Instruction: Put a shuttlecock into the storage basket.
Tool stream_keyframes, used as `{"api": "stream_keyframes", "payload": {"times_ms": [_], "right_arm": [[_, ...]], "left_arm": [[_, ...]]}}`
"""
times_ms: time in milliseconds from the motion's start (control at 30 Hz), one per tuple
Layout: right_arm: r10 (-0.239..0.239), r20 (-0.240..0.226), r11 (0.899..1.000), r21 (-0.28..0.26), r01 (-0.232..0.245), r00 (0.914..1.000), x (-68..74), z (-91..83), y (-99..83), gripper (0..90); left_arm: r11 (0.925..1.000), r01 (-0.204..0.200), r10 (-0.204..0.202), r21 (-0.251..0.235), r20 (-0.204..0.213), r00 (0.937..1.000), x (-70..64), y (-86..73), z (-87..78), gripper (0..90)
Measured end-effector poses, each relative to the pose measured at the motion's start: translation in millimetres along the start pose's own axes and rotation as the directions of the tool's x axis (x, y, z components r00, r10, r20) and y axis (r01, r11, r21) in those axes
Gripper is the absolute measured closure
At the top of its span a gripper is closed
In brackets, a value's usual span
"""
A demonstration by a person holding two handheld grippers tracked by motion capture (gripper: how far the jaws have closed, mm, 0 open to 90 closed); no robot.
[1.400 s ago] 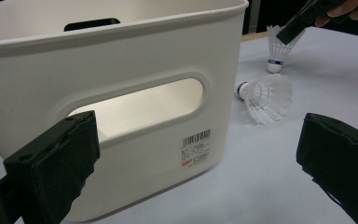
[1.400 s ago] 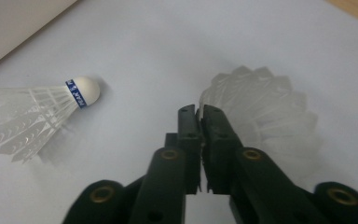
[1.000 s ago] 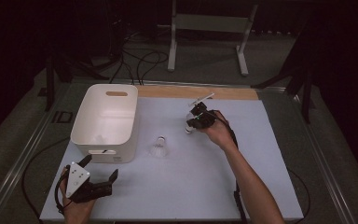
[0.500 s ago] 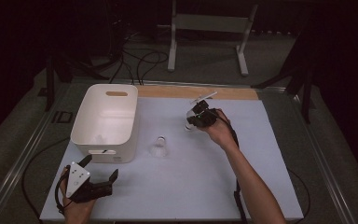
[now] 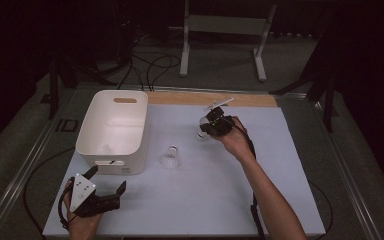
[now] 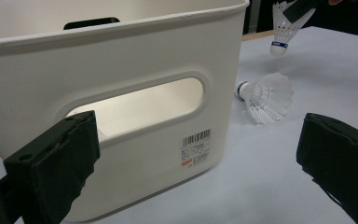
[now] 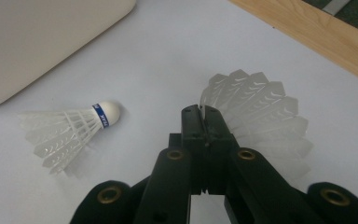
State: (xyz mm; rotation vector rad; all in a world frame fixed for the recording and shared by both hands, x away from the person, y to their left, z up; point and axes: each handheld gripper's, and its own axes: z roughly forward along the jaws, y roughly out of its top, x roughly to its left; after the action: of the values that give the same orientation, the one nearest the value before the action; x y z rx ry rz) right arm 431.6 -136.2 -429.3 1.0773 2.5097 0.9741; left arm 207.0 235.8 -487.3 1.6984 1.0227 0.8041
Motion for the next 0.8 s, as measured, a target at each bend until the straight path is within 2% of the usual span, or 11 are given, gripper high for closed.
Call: {"api": "stream_keyframes", "payload": {"times_ms": [333, 800], "right_arm": [[0.014, 0.002, 1.0, -0.014, -0.014, 0.9999, 1.2, -7.3, 2.6, 89.8], [-0.003, 0.014, 1.0, -0.029, 0.004, 0.9999, 5.7, -15.0, 8.3, 89.8]], "left_arm": [[1.0, 0.0, 0.0, 0.001, -0.002, 1.0, 0.2, 0.0, -0.2, 0.0], [1.0, 0.0, 0.0, -0.001, -0.001, 1.0, -0.3, 0.1, -0.3, 0.0]]}}
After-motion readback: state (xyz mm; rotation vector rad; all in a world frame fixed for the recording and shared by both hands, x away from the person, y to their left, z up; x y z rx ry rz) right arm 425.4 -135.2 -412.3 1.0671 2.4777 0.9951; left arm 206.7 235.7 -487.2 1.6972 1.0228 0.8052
